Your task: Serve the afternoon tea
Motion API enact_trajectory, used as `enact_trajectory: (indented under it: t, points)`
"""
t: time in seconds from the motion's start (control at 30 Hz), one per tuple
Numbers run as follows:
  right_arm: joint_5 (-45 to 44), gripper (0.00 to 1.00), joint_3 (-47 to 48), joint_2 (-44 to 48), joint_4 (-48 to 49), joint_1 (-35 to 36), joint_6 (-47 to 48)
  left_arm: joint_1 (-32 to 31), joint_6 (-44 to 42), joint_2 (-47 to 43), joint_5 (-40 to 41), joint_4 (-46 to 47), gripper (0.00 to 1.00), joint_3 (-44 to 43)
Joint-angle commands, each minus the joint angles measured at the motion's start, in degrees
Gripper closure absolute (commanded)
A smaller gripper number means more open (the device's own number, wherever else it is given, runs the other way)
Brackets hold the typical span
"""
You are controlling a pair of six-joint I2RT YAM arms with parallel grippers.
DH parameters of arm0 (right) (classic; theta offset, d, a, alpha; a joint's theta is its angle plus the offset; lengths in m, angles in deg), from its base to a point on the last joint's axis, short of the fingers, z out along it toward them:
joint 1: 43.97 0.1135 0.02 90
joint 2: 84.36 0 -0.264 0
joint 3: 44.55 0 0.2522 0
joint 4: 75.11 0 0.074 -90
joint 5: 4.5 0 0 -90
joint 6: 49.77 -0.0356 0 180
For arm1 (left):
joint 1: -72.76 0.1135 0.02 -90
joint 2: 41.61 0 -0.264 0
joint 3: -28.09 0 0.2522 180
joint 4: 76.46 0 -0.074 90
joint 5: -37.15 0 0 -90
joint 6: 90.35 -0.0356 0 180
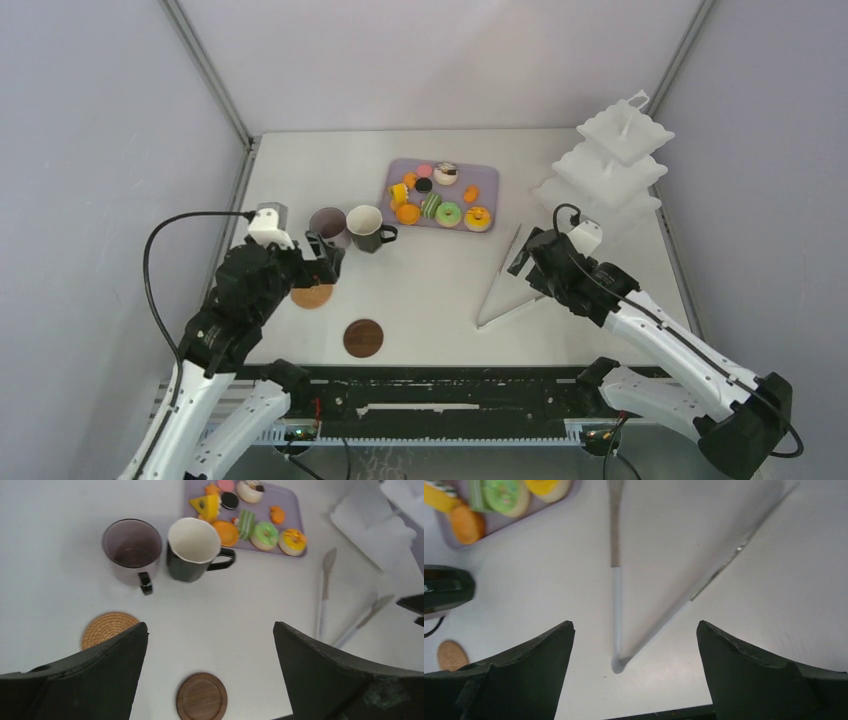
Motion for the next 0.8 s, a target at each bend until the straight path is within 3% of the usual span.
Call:
enact_trajectory:
  t: [0.0, 0.1, 0.2, 0.27, 0.63, 0.77]
  points:
    - [5.36, 0.00, -0.72, -1.15, -5.89, -2.84, -3.32, -11.46, 2.35, 1.06, 3.75, 2.29, 0.00, 1.60]
    - [5.12, 0.03, -4.19, -0.69, -6.14, -0.28, -6.81, -20.96, 5.03, 4.26, 7.37, 3.53, 0.00, 1.85]
    - [4.45, 0.15, -7.00, -1.82, -5.39, -0.93, -10.86, -26.84, 6.94, 8.09, 8.48, 6.21, 0.00, 2.14]
    - [6.85, 0.23, -9.31, -2.80, -1.55, -3.55, -10.20, -27.40, 7.88, 9.82, 7.10, 8.35, 0.00, 2.44]
    - [9.60, 0.25, -13.18, -12.46, 14.18, -8.94, -5.13, -28.49, 9.83, 15.84, 1.66, 14.36, 0.00, 1.30]
    - [9.32, 0.31, -13.19, -15.58, 16.05, -9.46, -3.74, -28.84, 9.77, 17.47, 0.81, 14.29, 0.00, -0.12]
